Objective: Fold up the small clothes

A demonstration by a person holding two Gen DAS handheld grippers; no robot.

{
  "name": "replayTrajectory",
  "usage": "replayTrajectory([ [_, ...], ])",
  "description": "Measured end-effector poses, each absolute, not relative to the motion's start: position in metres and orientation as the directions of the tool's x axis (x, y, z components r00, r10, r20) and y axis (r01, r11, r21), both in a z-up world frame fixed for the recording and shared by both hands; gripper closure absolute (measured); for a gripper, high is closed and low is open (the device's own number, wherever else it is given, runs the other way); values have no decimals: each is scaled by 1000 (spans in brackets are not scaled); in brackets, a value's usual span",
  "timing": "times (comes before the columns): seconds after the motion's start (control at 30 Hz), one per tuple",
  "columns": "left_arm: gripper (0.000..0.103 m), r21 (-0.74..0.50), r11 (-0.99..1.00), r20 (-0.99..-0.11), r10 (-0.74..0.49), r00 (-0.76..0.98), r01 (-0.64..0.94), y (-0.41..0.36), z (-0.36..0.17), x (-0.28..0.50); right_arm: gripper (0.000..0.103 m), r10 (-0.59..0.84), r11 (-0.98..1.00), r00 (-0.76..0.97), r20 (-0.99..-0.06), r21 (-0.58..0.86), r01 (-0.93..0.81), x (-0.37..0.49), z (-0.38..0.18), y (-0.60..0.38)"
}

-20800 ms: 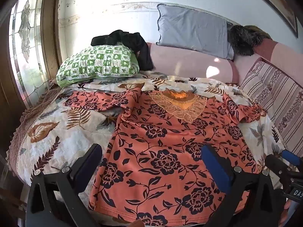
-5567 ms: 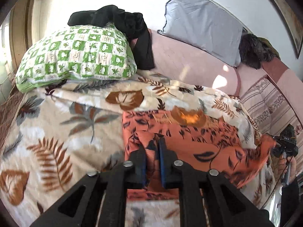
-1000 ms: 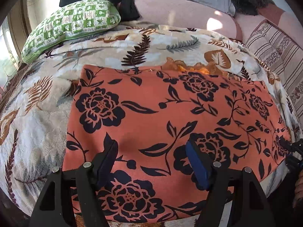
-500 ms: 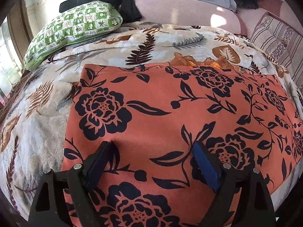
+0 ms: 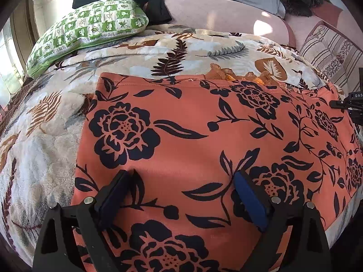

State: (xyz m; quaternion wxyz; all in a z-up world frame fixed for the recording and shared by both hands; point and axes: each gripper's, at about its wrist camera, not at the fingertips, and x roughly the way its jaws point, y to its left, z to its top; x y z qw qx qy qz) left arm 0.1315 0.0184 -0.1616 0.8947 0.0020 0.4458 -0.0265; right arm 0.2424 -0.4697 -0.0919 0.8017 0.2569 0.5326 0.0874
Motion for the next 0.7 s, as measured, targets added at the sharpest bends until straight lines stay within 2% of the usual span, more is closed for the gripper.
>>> replayTrajectory([
  [0.07,10,-68,997,-788,-77,611,39,25,-153,127,87,305,881,418,-856,420,217,240,-98,-478],
  [0.13,10,-123,992,-751,-100,653,11,40,-137,111,63,302,859,378,-875,422,290,237,-116,-490],
  [0.17,10,-138,990,-729,-96,678,-9,51,-129,99,60,314,843,407,-858,449,296,230,-113,-493],
  [0.2,10,-149,988,-711,-84,698,-33,64,-122,88,38,279,856,419,-864,421,299,221,-105,-493],
  [0.23,10,-166,984,-701,-71,709,-66,78,-118,77,29,225,878,444,-867,378,294,212,-92,-491],
  [0.3,10,-253,958,-705,-87,704,-135,110,-119,58,29,170,904,520,-837,343,255,193,-62,-484],
  [0.33,12,-319,934,-711,-123,692,-162,126,-124,50,29,193,905,548,-814,364,221,184,-48,-478],
  [0.4,26,-428,881,-729,-203,653,-203,146,-140,41,29,293,890,561,-775,436,137,165,-27,-462],
  [0.43,39,-462,859,-737,-236,633,-219,150,-149,38,29,343,880,555,-758,467,93,155,-18,-452],
  [0.47,48,-486,843,-744,-260,615,-231,151,-155,37,28,389,870,547,-741,491,47,146,-12,-439],
  [0.57,50,-543,814,-716,-320,620,-206,146,-156,33,25,475,854,490,-731,517,-57,130,-11,-394],
  [0.63,48,-542,819,-718,-336,610,-188,143,-157,35,25,503,848,450,-738,522,-92,126,-21,-370],
  [0.67,50,-519,832,-747,-331,576,-195,142,-165,39,25,501,851,434,-749,516,-93,126,-29,-363],
  [0.7,64,-477,849,-792,-302,531,-228,143,-175,44,25,496,855,415,-763,513,-81,127,-39,-358],
])
